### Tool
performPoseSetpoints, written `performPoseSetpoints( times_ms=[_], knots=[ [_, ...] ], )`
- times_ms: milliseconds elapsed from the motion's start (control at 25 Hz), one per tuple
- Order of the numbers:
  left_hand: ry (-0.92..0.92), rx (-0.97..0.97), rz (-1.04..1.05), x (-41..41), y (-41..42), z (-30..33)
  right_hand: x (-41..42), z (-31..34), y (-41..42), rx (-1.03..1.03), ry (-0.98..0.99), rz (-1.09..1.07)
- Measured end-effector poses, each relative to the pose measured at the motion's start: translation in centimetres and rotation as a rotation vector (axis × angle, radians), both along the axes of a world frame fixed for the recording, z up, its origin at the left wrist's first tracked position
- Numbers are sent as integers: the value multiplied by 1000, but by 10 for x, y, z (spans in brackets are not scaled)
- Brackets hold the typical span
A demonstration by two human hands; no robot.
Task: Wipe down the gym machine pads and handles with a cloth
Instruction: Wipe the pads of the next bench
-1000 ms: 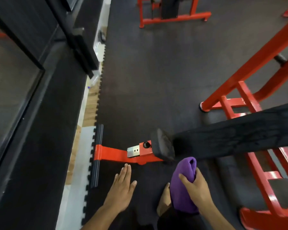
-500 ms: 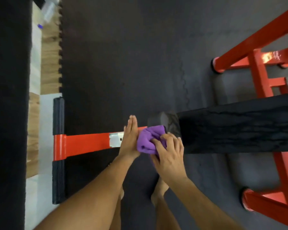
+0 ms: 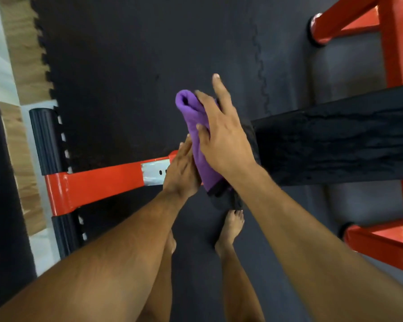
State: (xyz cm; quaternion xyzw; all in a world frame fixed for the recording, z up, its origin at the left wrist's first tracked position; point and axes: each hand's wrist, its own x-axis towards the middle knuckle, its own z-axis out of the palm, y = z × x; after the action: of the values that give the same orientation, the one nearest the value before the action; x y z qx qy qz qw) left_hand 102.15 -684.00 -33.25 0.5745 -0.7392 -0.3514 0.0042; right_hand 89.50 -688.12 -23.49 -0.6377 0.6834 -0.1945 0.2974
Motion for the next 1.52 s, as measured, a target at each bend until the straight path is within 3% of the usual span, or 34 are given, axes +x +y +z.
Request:
performPoseSetpoints(
  times_ms=[80,200,280,400,520,640,720,800,880,920,960,1000,1040,1120,1160,1200,1400,1440,1520],
  knots=[
    [50,-6,-25,4,2,-13,-4,4,6,-97,12,115],
    [136,61,-4,9,2,-6,-14,8,95,-236,84,241],
    [174,43,24,9,-4,-5,-27,2,160,-65,20,265],
    [151,83,40,7,-8,-17,-36,-14,221,124,-108,88],
    [165,107,118,4,-11,-5,-10,12,237,125,-376,-421],
    [257,-81,197,-4,-18,37,0,26,234,283,-629,-1317],
    [326,-253,-99,-19,-27,79,19,19,233,317,-851,-1667],
    [250,-338,-569,-37,-43,91,41,20,212,314,-1062,-1774],
    [56,-423,-850,-51,-53,76,28,-76,220,295,-1006,-1829],
    [-7,-463,-885,-54,-53,67,33,-106,218,306,-1125,-1880],
    [-44,-493,-875,-53,-52,61,16,-171,232,304,-897,-1714],
    [-50,-525,-860,-50,-51,56,-8,-212,236,356,-838,-1615],
    [-46,-545,-861,-47,-50,52,-23,-212,232,360,-861,-1592],
    [-17,-559,-874,-46,-49,51,-39,-138,190,291,-1074,-1820],
    [-3,-571,-870,-46,-48,51,-40,-111,165,276,-1022,-1790],
    [4,-576,-865,-47,-48,52,-49,-114,156,495,-899,-1640],
    [12,-602,-860,-46,-50,47,-87,-137,142,534,-874,-1548],
    [10,-597,-859,-46,-50,48,-75,-132,149,593,-662,-1427],
    [20,-600,-851,-45,-50,48,-54,-135,174,638,-443,-1438]
  ],
)
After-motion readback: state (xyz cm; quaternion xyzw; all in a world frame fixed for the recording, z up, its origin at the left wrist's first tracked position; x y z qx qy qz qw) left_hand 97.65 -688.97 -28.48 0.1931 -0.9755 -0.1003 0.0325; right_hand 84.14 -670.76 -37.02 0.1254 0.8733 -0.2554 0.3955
